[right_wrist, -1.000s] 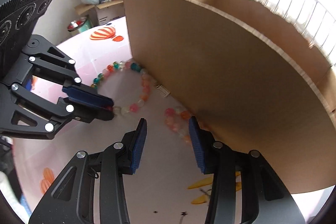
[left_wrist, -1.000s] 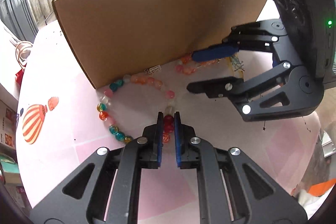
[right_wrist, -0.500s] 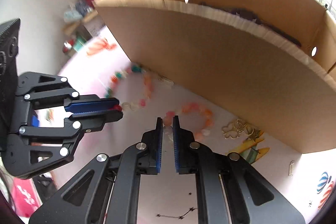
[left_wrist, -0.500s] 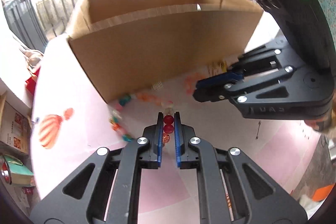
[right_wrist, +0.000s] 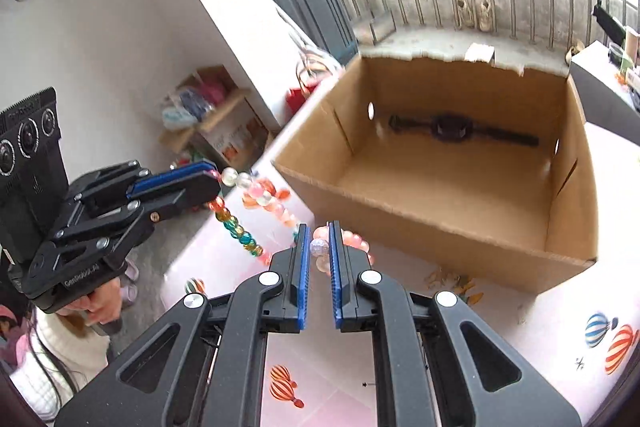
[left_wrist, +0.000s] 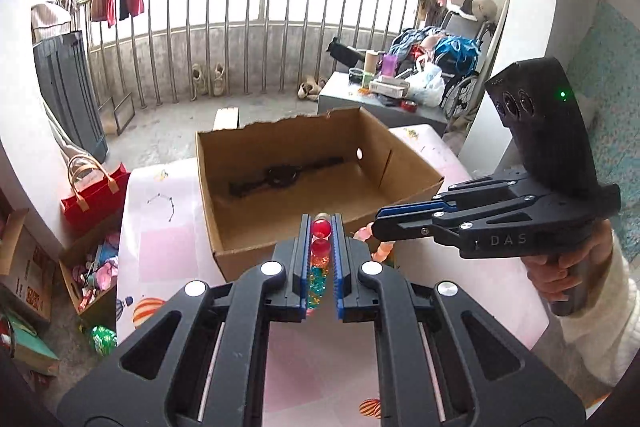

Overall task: Organize jewelry
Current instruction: 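Carry both bracelets over the box and open both tools to drop them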

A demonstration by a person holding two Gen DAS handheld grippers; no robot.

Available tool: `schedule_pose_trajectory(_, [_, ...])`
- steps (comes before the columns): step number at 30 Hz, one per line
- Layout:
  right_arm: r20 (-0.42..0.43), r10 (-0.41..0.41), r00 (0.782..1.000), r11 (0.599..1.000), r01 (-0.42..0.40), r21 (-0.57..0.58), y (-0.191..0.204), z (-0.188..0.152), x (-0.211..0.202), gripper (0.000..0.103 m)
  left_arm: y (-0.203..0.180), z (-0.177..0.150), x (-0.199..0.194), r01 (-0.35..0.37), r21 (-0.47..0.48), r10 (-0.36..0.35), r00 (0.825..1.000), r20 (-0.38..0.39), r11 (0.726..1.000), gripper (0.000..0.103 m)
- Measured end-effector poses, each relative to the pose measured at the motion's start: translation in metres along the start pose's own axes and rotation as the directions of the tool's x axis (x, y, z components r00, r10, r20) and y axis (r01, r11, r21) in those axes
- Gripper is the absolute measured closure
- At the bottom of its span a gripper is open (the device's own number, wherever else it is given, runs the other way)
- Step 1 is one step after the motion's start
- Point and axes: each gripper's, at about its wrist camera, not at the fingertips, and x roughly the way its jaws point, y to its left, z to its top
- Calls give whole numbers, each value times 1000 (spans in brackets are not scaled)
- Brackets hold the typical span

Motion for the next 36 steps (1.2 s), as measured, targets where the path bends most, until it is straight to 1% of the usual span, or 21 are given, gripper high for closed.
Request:
schedule_pose_trajectory(2, [43, -6, 999, 1000, 6, 6, -2, 14, -11, 93, -6, 22, -9, 4, 15, -4, 1000, 23, 1000, 94])
schedule_pose_trajectory(3, [61, -12, 998, 1000, 11, 10, -5, 22, -14, 93, -7, 32, -7, -11, 23, 10, 999, 31, 1000, 94])
schedule_pose_trajectory(6, [97, -32, 995, 998, 28, 49, -17, 42, -18, 93, -8, 60, 6, -23, 25, 23, 1000, 9, 999, 94])
schedule_pose_trajectory(9, [88, -76, 993, 995, 70, 72, -32, 58, -7, 93, 1, 77, 45, -34, 18, 35, 998, -45, 999, 94])
schedule_pose_trajectory(11, [65, -98, 993, 992, 93, 80, -42, 66, 5, 93, 10, 79, 81, -53, 9, 53, 992, -111, 999, 94])
schedule_pose_trajectory(12, [52, -102, 993, 992, 98, 82, -48, 69, 10, 93, 16, 78, 101, -53, 3, 53, 987, -151, 999, 94])
schedule_pose_trajectory(14, [32, -112, 993, 990, 109, 90, -58, 75, 18, 93, 31, 71, 138, -97, -2, 95, 973, -213, 995, 94])
schedule_pose_trajectory(15, [21, -118, 993, 989, 116, 94, -64, 78, 23, 93, 39, 70, 154, -101, -8, 96, 964, -250, 995, 94])
schedule_pose_trajectory(17, [-8, -129, 992, 987, 129, 100, -74, 82, 36, 93, 58, 61, 183, -135, -45, 114, 938, -327, 990, 94])
schedule_pose_trajectory(18, [-23, -134, 991, 985, 136, 103, -79, 83, 43, 93, 65, 56, 192, -140, -66, 108, 927, -359, 988, 95])
schedule_pose_trajectory(20, [-47, -143, 989, 984, 148, 104, -86, 85, 55, 93, 80, 51, 205, -176, -104, 121, 908, -401, 979, 95])
schedule_pose_trajectory(21, [-53, -147, 988, 983, 152, 103, -88, 86, 58, 93, 86, 49, 209, -188, -114, 124, 901, -417, 976, 95])
schedule_pose_trajectory(23, [-58, -146, 988, 983, 151, 106, -93, 85, 63, 93, 89, 52, 206, -220, -90, 163, 893, -420, 971, 95])
schedule_pose_trajectory(25, [-63, -142, 988, 983, 149, 108, -97, 86, 64, 93, 84, 59, 203, -213, -62, 168, 892, -419, 975, 94])
schedule_pose_trajectory(27, [-64, -140, 988, 983, 146, 114, -101, 87, 66, 93, 77, 68, 202, -160, -72, 117, 905, -409, 985, 94])
schedule_pose_trajectory(29, [-58, -141, 988, 982, 147, 122, -104, 89, 64, 93, 72, 74, 194, -107, -101, 62, 926, -372, 989, 94])
schedule_pose_trajectory(30, [-57, -141, 988, 981, 147, 128, -106, 90, 64, 93, 71, 75, 191, -91, -113, 44, 930, -365, 989, 94])
schedule_pose_trajectory(31, [-62, -142, 988, 980, 149, 129, -107, 90, 66, 93, 70, 74, 190, -94, -116, 45, 930, -364, 989, 94])
schedule_pose_trajectory(32, [-69, -149, 986, 980, 157, 126, -107, 91, 67, 93, 70, 73, 191, -107, -110, 58, 925, -376, 988, 94])
schedule_pose_trajectory(34, [-83, -168, 982, 978, 176, 111, -106, 91, 72, 93, 72, 66, 201, -145, -96, 93, 904, -417, 985, 94])
schedule_pose_trajectory(36, [-97, -175, 980, 977, 185, 103, -105, 92, 78, 93, 77, 57, 215, -203, -70, 148, 872, -467, 977, 94])
